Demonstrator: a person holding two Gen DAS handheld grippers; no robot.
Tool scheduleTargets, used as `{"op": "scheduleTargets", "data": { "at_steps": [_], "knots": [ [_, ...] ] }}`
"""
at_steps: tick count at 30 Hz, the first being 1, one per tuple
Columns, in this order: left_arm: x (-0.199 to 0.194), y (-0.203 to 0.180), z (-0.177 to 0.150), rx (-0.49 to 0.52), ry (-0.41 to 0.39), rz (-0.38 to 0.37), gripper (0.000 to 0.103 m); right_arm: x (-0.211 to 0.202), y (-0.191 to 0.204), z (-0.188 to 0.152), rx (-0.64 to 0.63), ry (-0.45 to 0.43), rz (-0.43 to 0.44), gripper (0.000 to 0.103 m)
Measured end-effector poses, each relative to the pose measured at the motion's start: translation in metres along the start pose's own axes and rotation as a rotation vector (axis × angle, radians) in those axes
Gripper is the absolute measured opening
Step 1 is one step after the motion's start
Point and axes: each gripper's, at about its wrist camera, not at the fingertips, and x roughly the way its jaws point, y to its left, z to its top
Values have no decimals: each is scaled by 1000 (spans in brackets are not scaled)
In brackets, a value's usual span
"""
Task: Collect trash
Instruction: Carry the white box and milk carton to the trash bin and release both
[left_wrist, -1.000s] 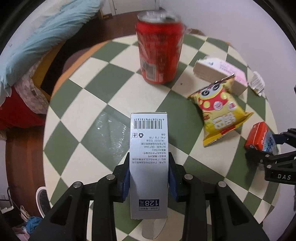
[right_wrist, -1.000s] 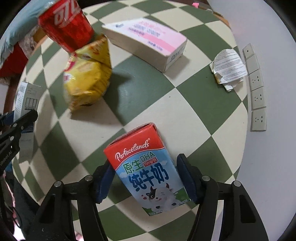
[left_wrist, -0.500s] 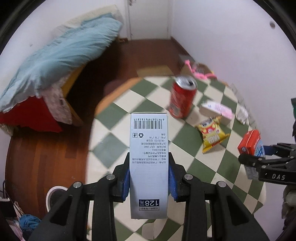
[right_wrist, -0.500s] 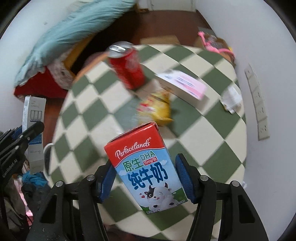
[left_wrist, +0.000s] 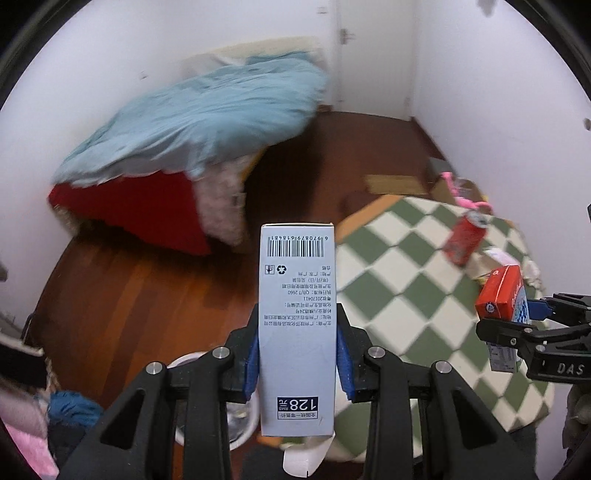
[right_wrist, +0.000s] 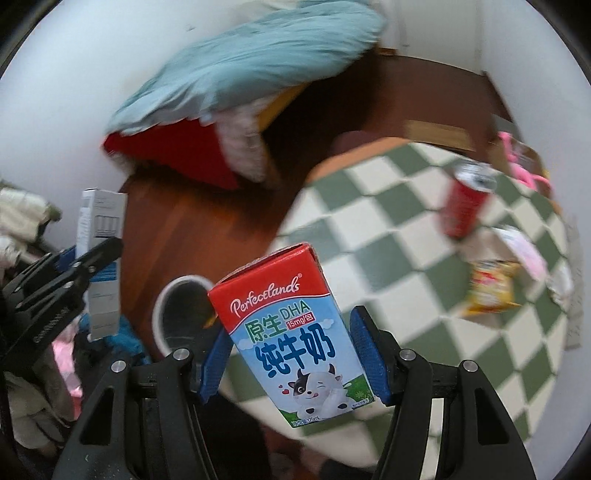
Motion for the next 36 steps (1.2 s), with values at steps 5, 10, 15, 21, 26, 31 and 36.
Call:
{"op": "scheduleTargets", "data": {
  "at_steps": [5,10,15,21,26,31,36],
  "knots": [
    [13,71,-25,-72,55,90,30,60,77,-4,-44,72,97,65],
    [47,137,-62,-152,154,180,30,142,139,-11,-38,185,165,65],
    [97,190,-102,-213,269,248,31,227,176,-16,17,300,181,65],
    [149,223,-140,-288,399,209,32,318,195,-24,63,416,141,65],
    [165,235,-155,-339,450,196,43,358,205,-30,52,465,128,65],
    [160,243,-159,-328,448,267,92,368,207,-33,54,474,109,90],
    [152,251,-164,-329,434,332,92,365,209,-33,-21,467,26,100]
  ]
}}
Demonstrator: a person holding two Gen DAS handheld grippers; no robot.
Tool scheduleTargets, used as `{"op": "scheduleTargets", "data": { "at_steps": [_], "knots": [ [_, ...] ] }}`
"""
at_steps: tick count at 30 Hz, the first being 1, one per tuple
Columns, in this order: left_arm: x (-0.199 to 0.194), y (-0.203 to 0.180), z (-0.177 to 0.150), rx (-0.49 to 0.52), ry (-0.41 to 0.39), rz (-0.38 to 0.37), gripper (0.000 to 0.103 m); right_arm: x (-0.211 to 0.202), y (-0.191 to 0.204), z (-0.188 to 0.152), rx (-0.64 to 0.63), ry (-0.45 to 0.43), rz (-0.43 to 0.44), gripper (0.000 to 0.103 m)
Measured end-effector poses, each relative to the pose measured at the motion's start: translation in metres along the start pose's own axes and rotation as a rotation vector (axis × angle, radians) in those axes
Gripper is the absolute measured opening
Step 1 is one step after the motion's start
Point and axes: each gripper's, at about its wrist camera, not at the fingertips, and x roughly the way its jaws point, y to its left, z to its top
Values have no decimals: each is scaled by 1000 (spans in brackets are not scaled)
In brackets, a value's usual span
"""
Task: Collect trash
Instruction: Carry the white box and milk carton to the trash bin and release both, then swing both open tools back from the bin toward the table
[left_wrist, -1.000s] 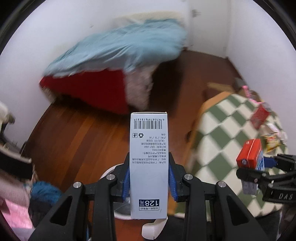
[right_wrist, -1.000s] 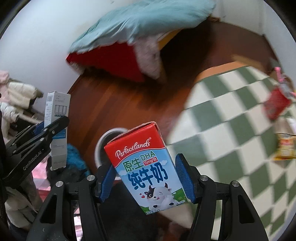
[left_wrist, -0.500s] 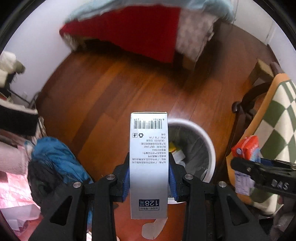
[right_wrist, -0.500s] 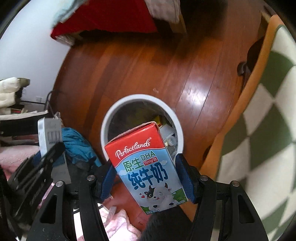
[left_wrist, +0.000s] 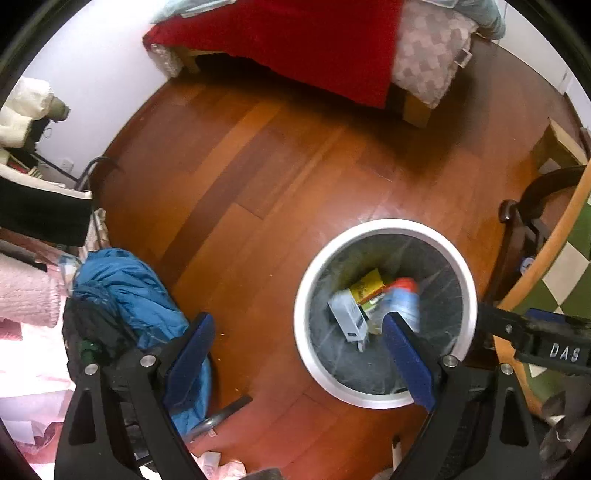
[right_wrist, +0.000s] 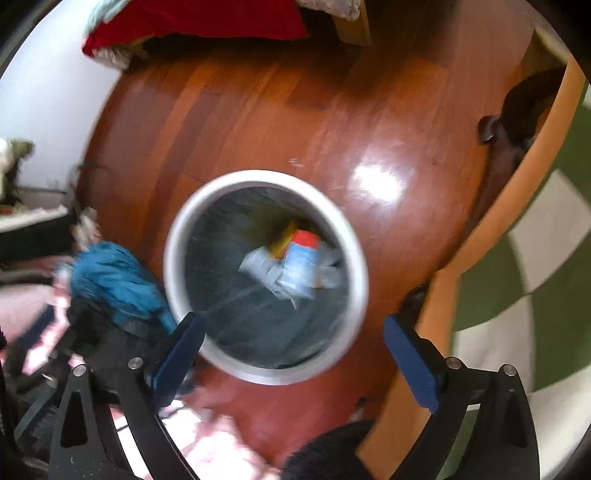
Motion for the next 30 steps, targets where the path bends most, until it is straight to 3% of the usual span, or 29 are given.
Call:
{"op": "scheduleTargets", "data": {
  "at_steps": [4,10,30],
  "knots": [
    [-3,3,-2,-15,-13,10,92,-13,7,-8,-80,-31,-99,101],
    [-12,2,-5,-16,-25,4,92,-39,11,-15,-120,-80,-134,102],
    [-108,9,-29,-34,-168,-32,92,-159,24,-65,-188,-246,-39,102]
  ]
}}
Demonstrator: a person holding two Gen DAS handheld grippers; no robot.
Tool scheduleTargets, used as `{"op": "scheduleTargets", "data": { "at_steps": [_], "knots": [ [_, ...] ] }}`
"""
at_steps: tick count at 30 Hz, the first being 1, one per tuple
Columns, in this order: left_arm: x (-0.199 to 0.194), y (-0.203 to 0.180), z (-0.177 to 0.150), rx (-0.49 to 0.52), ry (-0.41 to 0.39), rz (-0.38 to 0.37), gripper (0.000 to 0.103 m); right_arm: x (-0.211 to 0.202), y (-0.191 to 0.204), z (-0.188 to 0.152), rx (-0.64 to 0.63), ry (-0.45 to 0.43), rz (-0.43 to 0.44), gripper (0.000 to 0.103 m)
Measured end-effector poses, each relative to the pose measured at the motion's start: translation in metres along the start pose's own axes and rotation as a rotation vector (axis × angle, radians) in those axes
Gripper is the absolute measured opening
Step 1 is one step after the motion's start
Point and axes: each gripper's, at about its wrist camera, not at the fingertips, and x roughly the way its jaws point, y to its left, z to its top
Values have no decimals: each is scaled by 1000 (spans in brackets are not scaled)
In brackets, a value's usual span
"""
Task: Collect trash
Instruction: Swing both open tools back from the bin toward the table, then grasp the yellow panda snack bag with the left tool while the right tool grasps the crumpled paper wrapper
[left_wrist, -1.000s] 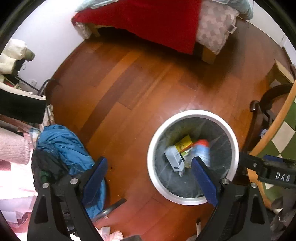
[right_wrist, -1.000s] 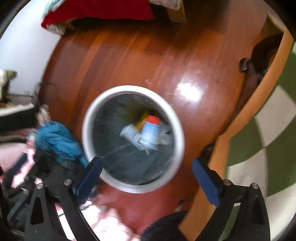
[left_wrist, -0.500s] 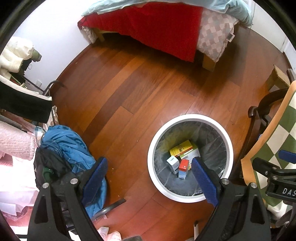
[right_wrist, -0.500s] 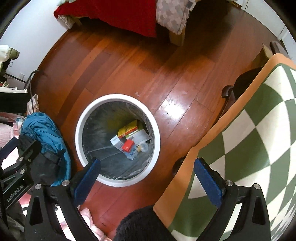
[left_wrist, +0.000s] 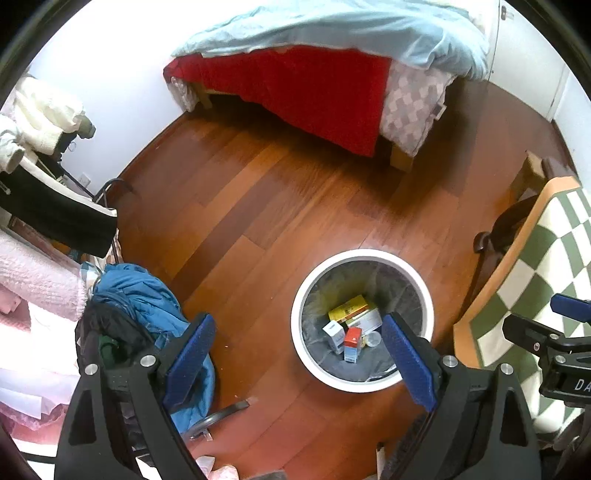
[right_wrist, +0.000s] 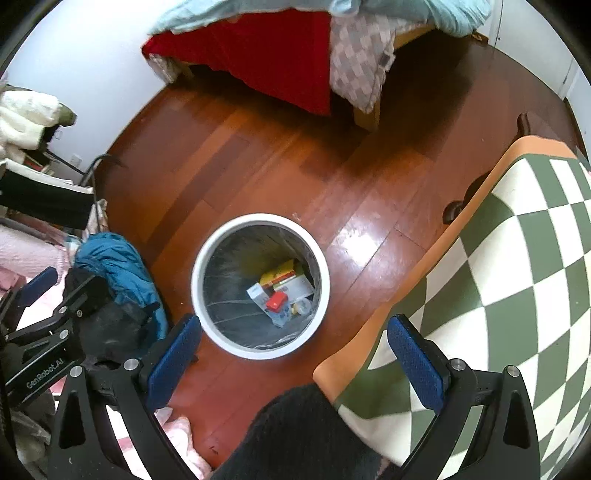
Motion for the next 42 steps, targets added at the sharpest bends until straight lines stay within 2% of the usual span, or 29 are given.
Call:
{"op": "scheduleTargets", "data": {
  "at_steps": [9,13,16,19,21,22,23,25,28,31,35,37,39,42],
  "knots": [
    [-62,-9,-1,-11,-86,-32,92,-66,-15,-28,35,-76,111,102],
    [-87,-31,2,2,-133,-44,92,-100,-51,-47,140,-109,199,102],
    [-96,-63,4,33,-146,-96,92,-127,-99,-62,235,-151,187,102],
    [-91,-115,7,97,-131,-128,92,-152,-165,-79,347,-189,121,102],
    [-85,-159,8,135,-116,-179,93,-165,-213,-90,423,-199,55,102],
    [-83,-182,8,157,-107,-203,94,-172,-243,-97,467,-205,20,102],
    [-79,-207,8,181,-93,-223,103,-177,-268,-102,505,-214,-13,102],
    [-70,-261,4,233,-63,-266,103,-188,-330,-116,606,-224,-84,102],
    [-58,-341,-2,325,-2,-296,103,-200,-410,-137,728,-241,-143,102],
    [-54,-409,-12,386,50,-332,103,-204,-480,-150,785,-232,-197,102],
    [-57,-485,-19,410,126,-405,103,-206,-564,-166,854,-200,-312,102],
    [-61,-513,-22,406,154,-443,103,-207,-603,-178,904,-206,-330,101],
    [-64,-541,-25,396,191,-477,103,-205,-630,-185,949,-213,-320,94],
    [-61,-578,-30,389,249,-510,102,-198,-653,-192,997,-229,-288,88]
  ]
}}
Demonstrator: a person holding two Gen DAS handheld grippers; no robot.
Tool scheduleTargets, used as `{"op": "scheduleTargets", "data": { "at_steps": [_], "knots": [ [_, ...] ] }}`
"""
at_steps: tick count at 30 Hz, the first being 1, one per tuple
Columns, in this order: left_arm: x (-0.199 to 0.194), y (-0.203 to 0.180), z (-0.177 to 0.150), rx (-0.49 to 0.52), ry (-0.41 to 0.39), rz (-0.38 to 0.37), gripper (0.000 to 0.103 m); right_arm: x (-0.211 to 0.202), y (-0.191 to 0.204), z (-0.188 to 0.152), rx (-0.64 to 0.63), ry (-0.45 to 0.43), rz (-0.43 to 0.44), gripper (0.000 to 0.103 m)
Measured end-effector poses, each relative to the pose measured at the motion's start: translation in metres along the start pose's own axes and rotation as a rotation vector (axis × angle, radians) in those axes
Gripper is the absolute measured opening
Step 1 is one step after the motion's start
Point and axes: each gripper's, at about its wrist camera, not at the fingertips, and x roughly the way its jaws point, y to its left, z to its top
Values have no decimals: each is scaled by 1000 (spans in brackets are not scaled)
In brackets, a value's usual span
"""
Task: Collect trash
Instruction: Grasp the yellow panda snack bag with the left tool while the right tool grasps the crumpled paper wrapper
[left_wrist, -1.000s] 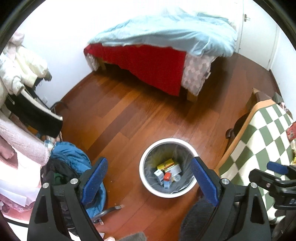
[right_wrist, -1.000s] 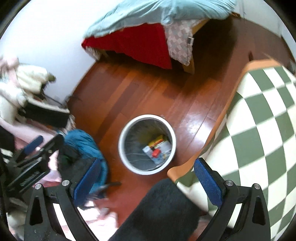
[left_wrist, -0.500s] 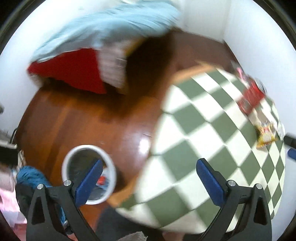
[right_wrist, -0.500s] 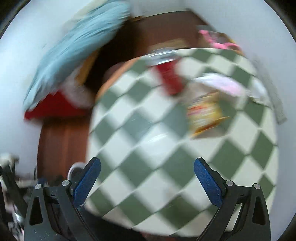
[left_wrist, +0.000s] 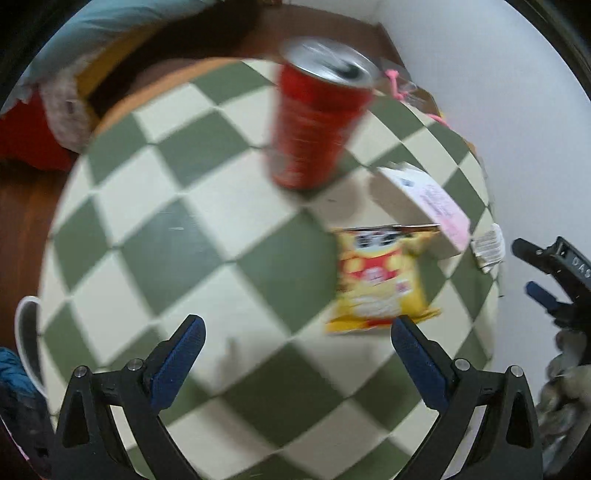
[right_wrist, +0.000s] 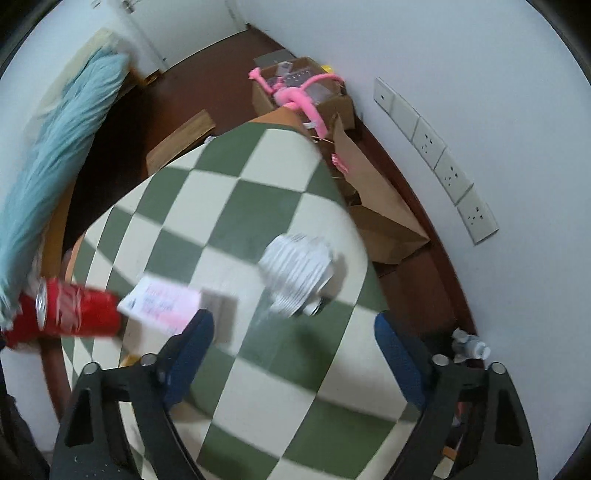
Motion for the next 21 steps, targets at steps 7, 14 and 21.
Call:
{"op": "scheduleTargets", "data": {
  "at_steps": [7,14,21],
  "knots": [
    [37,-37,14,0,53,-45,96,39,-16,13,50,-9,61,82],
    [44,-66,9,85,32,-47,42,53,-15,12,11,-32,140,33],
    [23,-82,-10,217,-73,58,36,28,-6,-6,-73,-81,146,13]
  ]
}}
